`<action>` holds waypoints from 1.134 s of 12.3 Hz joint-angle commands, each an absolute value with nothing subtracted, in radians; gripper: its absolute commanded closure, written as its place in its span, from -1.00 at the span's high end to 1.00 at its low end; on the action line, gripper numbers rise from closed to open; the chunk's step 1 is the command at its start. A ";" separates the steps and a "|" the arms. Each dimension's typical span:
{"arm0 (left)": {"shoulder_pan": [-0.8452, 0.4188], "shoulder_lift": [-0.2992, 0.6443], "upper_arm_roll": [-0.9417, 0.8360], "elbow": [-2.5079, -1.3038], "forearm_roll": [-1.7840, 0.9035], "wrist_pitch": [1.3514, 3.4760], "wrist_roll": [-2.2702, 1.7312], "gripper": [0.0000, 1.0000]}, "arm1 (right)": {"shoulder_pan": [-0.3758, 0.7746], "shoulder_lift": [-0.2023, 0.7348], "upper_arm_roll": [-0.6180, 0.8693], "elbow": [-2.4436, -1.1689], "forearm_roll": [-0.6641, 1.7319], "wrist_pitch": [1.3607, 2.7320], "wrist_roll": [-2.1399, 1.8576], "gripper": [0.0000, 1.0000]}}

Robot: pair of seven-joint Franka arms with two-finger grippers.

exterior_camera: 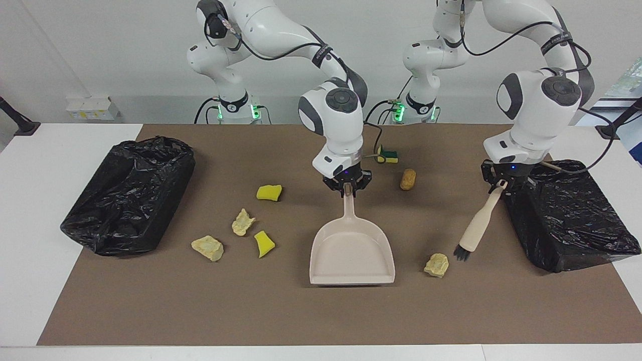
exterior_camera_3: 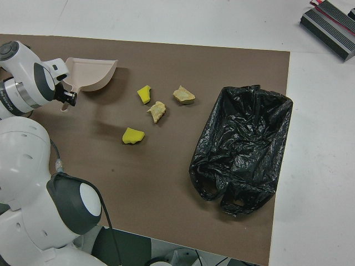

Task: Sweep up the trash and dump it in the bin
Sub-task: 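Lift the wooden brush with the left gripper while the right gripper turns the dustpan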

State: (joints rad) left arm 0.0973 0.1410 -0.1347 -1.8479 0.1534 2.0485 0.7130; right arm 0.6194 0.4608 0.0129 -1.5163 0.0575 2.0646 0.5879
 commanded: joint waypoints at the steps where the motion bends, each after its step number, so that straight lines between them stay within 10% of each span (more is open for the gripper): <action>1: 0.098 0.265 -0.140 -1.721 0.236 2.100 0.773 -1.00 | 0.600 0.407 0.018 -1.548 0.064 1.984 0.412 -1.00; 7: 0.083 0.460 -0.146 -1.608 0.396 2.196 0.776 -1.00 | 0.615 0.333 0.021 -1.675 0.077 1.977 0.106 -1.00; 14: 0.008 0.332 -0.147 -1.823 0.397 2.143 0.860 -1.00 | 0.641 0.318 0.021 -1.712 0.077 2.054 0.045 -1.00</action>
State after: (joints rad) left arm 0.0082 0.4388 -0.1568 -1.6901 0.3804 2.1467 0.7922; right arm 0.6515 0.3410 0.0199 -1.6793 0.0590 2.0142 0.0965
